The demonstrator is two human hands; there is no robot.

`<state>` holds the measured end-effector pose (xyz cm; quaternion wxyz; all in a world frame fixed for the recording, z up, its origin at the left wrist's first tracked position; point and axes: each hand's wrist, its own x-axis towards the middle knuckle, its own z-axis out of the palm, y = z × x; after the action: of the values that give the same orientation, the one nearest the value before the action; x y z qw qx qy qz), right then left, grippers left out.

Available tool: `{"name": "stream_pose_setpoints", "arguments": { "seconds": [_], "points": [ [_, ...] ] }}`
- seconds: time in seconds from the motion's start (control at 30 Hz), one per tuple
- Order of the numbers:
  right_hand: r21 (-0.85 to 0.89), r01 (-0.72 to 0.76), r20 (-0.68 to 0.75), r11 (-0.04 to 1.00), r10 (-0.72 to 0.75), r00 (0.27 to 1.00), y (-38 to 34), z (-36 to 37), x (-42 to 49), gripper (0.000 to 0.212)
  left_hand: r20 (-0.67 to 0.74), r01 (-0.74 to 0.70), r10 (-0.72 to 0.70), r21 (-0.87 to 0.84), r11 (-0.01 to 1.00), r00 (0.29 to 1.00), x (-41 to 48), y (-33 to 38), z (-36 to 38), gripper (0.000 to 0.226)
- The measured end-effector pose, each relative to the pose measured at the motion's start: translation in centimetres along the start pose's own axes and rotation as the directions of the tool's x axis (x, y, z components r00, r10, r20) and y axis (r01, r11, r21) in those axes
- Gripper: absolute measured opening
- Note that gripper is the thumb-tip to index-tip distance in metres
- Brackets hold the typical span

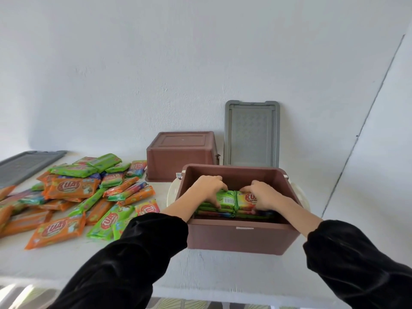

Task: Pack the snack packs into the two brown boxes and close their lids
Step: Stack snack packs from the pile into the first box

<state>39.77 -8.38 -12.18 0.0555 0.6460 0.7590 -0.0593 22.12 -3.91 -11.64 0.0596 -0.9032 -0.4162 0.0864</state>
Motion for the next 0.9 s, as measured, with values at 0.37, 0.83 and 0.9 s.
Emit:
{"name": "stream_pose_setpoints", "arguments": {
  "seconds": [0.37, 0.83, 0.9],
  "points": [
    [0.298, 0.100, -0.244, 0.949, -0.026, 0.969, -3.5, -5.2, 0.1, 0.055, -0.310, -0.088, -0.079, -0.492, 0.866, 0.947, -4.0, -4.5, -3.8, 0.032],
    [0.262, 0.499, -0.198, 0.826, -0.460, 0.866, -26.0, -5.4, 5.2, 0.053, -0.021, 0.447, -0.604, -0.653, 0.612, 0.797, -22.5, -19.5, 3.3, 0.043],
    [0.222, 0.484, -0.117, 0.846, -0.470, 0.875, -28.2, -3.4, 5.6, 0.057, 0.070, 0.535, -0.634, -0.611, 0.583, 0.770, -24.9, -20.2, 5.7, 0.057]
  ]
}}
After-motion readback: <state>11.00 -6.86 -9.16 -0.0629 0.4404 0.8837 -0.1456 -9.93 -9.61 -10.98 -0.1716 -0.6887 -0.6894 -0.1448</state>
